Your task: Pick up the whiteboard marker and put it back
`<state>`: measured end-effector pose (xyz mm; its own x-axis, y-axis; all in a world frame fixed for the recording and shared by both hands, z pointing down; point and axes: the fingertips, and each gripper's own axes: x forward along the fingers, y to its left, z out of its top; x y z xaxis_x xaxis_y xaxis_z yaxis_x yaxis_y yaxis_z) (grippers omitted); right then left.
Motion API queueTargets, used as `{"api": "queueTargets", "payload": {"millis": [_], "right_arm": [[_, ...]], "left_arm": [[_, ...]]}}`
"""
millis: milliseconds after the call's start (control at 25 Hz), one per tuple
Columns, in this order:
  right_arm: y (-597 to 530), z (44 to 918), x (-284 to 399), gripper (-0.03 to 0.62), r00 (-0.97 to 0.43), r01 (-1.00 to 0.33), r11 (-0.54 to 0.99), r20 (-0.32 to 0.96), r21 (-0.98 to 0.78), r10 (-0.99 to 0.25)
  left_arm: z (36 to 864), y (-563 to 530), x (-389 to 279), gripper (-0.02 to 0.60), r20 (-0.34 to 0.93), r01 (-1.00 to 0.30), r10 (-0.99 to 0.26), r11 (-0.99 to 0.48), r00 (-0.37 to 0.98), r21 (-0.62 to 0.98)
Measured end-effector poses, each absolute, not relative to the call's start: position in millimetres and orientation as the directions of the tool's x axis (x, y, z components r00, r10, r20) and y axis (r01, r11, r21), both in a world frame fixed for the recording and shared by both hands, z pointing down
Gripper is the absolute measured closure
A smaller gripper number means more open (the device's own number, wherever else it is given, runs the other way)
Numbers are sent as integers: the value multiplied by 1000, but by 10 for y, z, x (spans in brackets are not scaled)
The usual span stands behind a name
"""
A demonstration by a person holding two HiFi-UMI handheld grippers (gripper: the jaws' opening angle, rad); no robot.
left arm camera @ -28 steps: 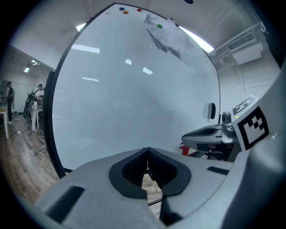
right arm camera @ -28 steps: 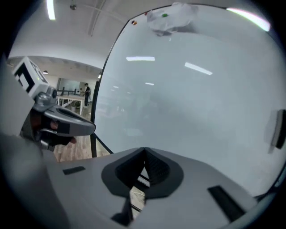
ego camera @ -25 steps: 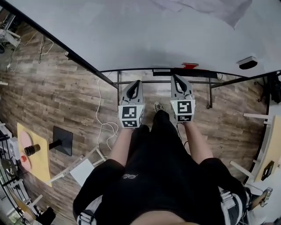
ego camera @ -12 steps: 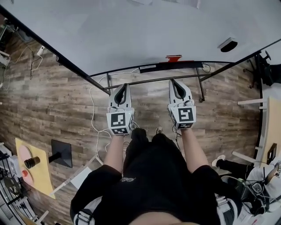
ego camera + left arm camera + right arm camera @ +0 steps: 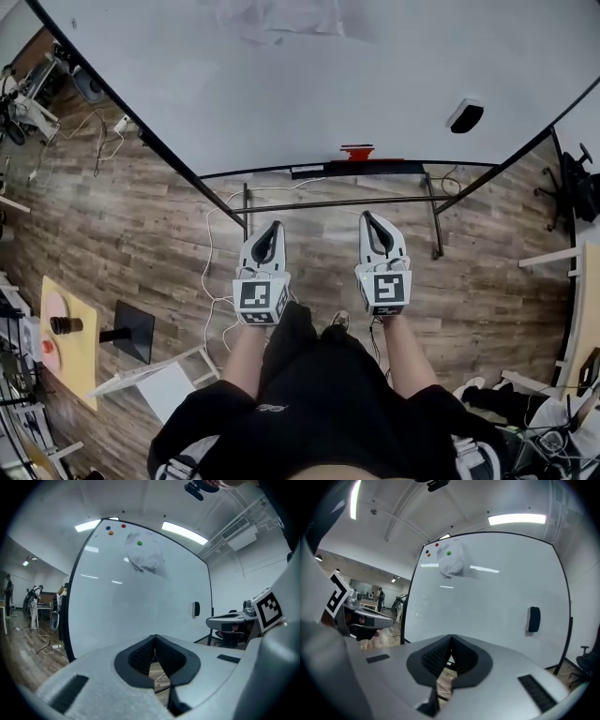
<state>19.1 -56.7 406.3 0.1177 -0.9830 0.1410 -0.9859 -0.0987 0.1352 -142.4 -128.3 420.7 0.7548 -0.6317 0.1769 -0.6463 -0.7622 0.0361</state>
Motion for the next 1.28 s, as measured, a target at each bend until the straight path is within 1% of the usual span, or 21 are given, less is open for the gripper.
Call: {"api": "queueTargets", "payload": {"millis": [200,400,840,1280], "right_arm": [[-248,4054,242,591,70,-994,-60,103,93,-992],[-66,3927,328,591,78,-994,-71,78,83,-994],[-42,3705,346,591,82,-994,-79,37,81,-996],[-22,3655,386,591,108,-991,-106,30,84,-994]], "left_arm": [[4163,-900,-1344,574,169,-672,-658,-740,734,34],[4026,-696,-1225,574,147,-658,-649,-753,746,13],[3782,-663,-1025,574,90,-614,-611,-789,787,20],[3763,-707,-1080,574,94,-610,-606,-792,790,25]]}}
